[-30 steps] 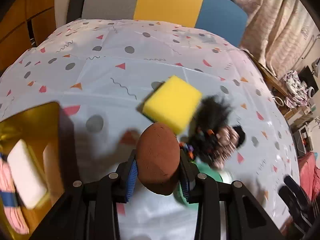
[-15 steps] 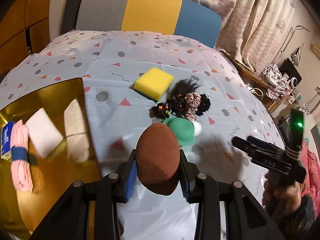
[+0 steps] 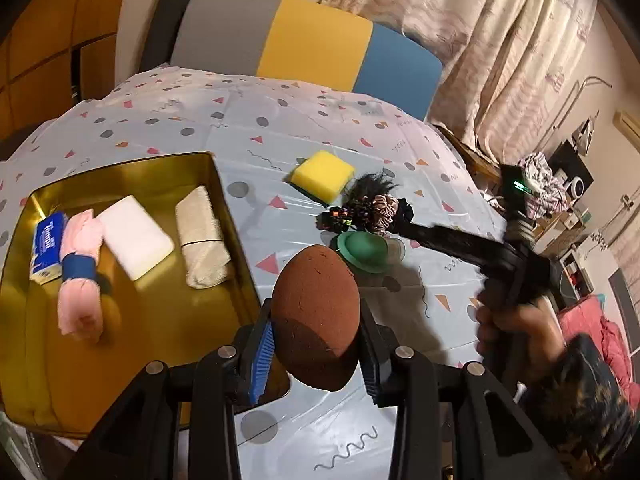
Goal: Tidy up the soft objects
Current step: 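Release the brown sponge in the tray while the right tool grasps the pink scrunchie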
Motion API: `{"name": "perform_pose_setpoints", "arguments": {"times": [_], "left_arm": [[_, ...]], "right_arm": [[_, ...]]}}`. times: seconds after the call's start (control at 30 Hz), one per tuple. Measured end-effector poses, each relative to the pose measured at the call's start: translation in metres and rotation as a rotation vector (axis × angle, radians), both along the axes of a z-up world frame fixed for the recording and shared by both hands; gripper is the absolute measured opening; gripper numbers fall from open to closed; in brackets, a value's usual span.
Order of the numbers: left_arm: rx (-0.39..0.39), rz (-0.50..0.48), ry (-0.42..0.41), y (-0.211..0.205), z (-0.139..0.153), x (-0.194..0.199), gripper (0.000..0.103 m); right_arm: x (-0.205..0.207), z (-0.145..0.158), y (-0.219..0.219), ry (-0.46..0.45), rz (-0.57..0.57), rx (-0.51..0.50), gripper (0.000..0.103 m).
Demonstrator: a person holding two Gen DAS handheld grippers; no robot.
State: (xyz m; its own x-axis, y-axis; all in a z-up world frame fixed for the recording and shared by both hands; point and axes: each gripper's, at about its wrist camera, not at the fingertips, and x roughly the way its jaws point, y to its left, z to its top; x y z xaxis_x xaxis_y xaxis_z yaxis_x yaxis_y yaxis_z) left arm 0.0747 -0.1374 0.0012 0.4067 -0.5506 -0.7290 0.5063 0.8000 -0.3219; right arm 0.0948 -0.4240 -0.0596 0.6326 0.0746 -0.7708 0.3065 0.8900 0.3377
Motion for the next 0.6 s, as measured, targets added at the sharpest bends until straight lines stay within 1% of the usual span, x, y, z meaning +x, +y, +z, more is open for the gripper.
{"name": "perform_pose_setpoints", "arguments": {"times": [0.07,0.17,0.2,0.23,0.33,0.5,0.6], "left_arm": [[-0.009,0.012,0.004,0.009,0.001,-0.001,0.037],[-0.012,0.027,0.005,0.02,0.001,-0.002,0.037],[-0.011,0.035,0.002,0.023,0.001,-0.002,0.037],[-0.013,0.042,0.002,0.028,0.001,-0.002,0.037],[-0.017,0.07,0.002,0.043,0.001,0.0,0.037],[-0.022,0.127,0.018,0.067,-0.005,0.005,0.037],[-0.022,0.172,0.029,0.085,-0.009,0.007,0.037]], "right_arm": [[0.015,-0.002,0.0,0.01,-0.017,0.002,0.05],[0.036,-0.011,-0.004,0.044,-0.037,0.032,0.049],[0.042,-0.015,-0.006,0.056,-0.05,0.039,0.038],[0.044,-0.017,-0.007,0.061,-0.057,0.041,0.009],[0.044,-0.015,-0.009,0.052,-0.065,0.034,0.008],[0.023,0.006,-0.009,-0.002,-0.061,-0.034,0.008],[0.01,0.017,-0.009,-0.018,-0.044,-0.07,0.008]]}}
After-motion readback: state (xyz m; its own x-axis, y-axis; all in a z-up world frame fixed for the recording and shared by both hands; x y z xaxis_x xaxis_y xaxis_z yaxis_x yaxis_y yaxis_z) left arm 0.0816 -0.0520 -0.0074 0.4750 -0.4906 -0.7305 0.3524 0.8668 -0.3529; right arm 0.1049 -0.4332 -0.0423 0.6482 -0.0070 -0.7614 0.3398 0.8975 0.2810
